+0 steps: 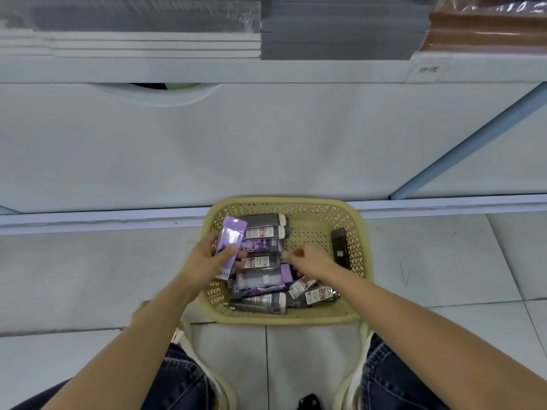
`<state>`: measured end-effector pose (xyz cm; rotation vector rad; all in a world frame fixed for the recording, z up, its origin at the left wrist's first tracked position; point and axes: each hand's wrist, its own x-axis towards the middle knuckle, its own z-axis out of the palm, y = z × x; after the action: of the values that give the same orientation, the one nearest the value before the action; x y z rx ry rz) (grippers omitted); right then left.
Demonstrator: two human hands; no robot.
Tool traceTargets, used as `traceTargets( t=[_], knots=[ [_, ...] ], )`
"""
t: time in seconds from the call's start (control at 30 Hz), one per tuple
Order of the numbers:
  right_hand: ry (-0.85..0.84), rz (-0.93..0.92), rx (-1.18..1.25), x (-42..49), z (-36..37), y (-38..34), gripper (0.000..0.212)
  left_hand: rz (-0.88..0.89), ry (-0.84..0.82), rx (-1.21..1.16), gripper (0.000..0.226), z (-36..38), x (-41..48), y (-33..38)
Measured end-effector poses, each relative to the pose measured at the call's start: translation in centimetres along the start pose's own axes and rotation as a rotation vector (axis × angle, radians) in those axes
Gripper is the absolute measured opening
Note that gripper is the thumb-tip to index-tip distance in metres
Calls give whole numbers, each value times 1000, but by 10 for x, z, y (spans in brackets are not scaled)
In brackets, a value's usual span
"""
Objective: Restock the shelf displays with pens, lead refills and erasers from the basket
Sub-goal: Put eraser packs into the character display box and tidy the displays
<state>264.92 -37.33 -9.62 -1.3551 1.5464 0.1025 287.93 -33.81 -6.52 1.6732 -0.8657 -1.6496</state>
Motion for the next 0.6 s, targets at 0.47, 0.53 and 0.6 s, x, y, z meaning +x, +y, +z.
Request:
traceTargets(
  t=[0.47,0.53,0.6],
  knots=[
    [-238,-29,308,-5,-38,-21,18,93,-92,392,46,26,-7,-4],
    [-242,-45,433,-6,-39,-28,12,87,-181,357,66,36,-9,-6],
    [-219,-53,503,-7,-37,-34,14,107,-152,371,70,42,-7,-8]
  ],
)
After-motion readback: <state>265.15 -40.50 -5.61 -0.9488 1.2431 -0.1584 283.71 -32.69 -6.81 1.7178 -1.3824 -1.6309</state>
